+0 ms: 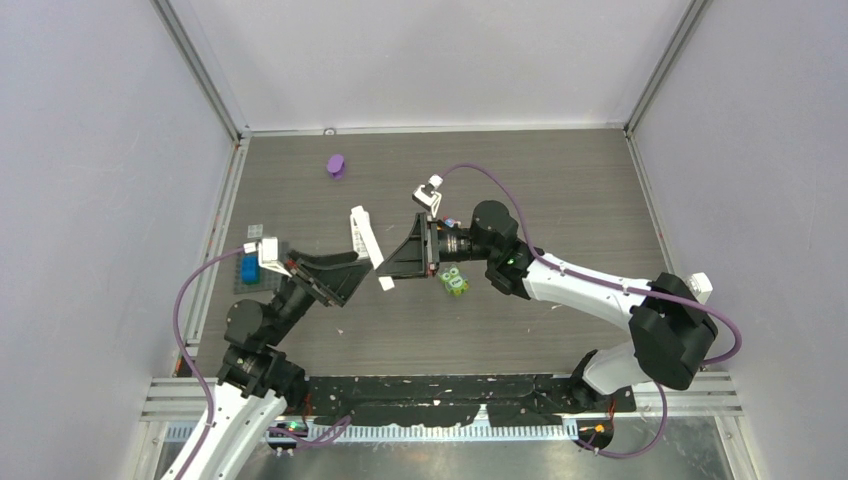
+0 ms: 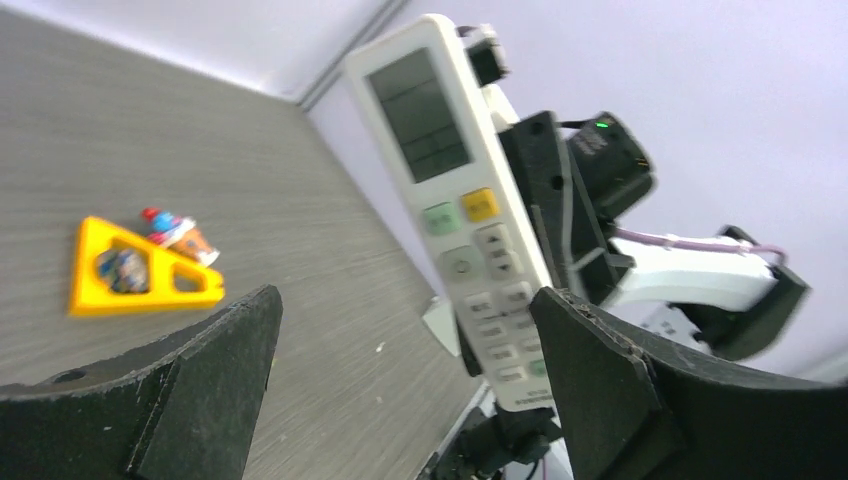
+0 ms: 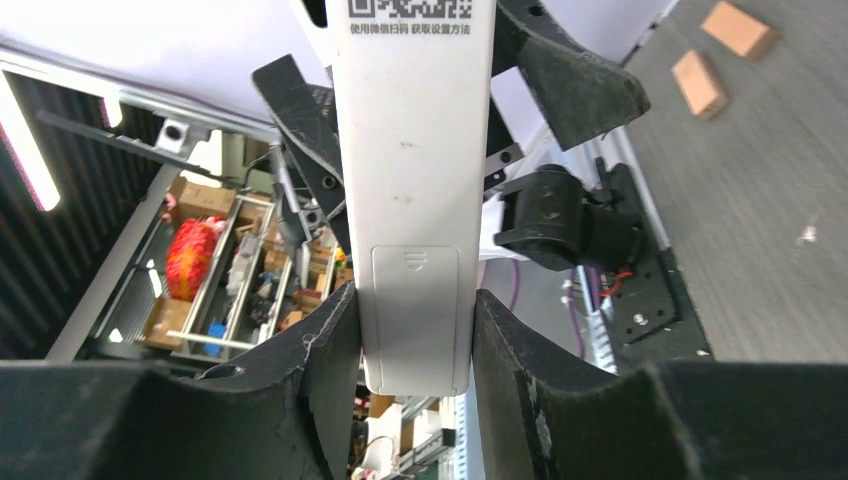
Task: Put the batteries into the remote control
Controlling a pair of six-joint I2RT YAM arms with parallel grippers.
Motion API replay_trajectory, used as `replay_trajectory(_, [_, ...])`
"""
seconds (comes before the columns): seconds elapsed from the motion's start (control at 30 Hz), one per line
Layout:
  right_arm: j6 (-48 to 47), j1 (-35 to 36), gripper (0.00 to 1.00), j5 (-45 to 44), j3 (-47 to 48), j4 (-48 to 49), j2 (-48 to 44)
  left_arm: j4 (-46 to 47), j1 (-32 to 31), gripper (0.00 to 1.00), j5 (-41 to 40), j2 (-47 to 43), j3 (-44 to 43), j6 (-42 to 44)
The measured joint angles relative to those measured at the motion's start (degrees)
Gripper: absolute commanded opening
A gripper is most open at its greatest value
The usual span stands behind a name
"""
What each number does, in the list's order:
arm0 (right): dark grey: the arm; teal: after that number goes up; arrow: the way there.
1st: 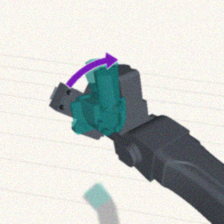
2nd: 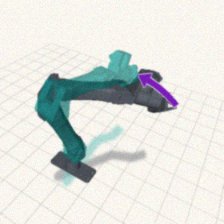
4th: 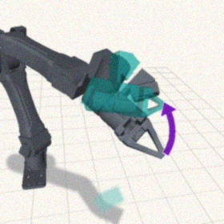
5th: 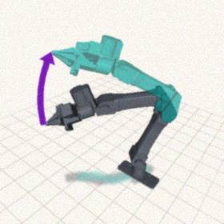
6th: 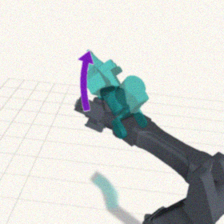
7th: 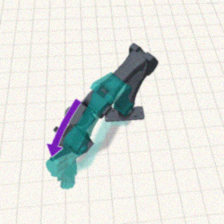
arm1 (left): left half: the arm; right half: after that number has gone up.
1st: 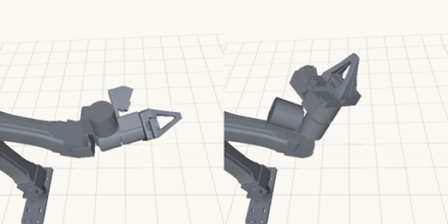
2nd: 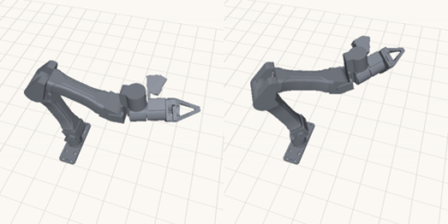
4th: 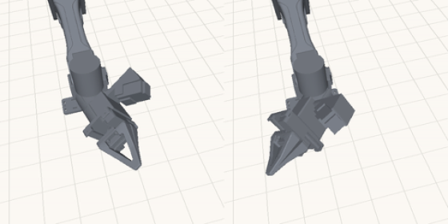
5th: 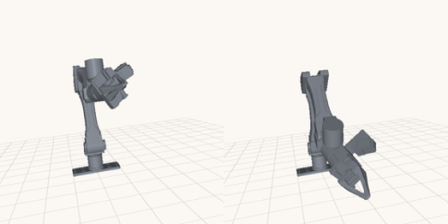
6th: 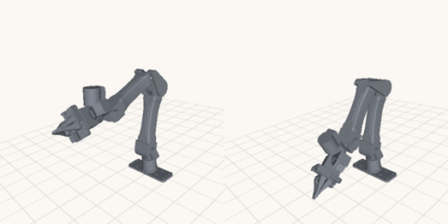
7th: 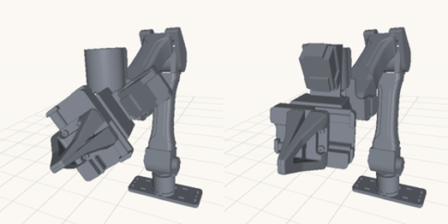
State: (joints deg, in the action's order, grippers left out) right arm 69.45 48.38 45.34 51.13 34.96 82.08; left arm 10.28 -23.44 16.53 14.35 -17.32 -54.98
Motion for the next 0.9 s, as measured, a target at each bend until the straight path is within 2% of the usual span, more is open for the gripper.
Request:
replay_trajectory(0.13, [2.51, 0.42, 0.23, 0.24, -0.20, 2.34, -0.39, 6.88, -0.11, 1.00, 2.49, -0.50, 0.46, -1.49])
replay_trajectory(0.4, [3.13, 0.63, 0.24, 0.52, -0.79, 2.82, -0.63, 9.97, -0.13, 1.00, 0.04, -5.51, 2.93, -3.15])
replay_trajectory(0.67, [2.01, 1.38, 0.24, 2.10, -0.81, 2.64, -0.57, 11.56, -0.13, 1.00, 0.31, 2.64, 2.43, -6.67])
replay_trajectory(0.8, [1.38, 1.55, 0.24, 2.43, -0.81, 2.56, 0.28, 13.97, -0.13, 0.95, 1.29, 6.08, 2.25, -8.81])
replay_trajectory(0.9, [1.09, 1.77, 0.24, 2.60, -0.81, 2.56, 0.85, 15.58, -0.13, 0.85, 2.16, 8.15, 2.23, -10.01])
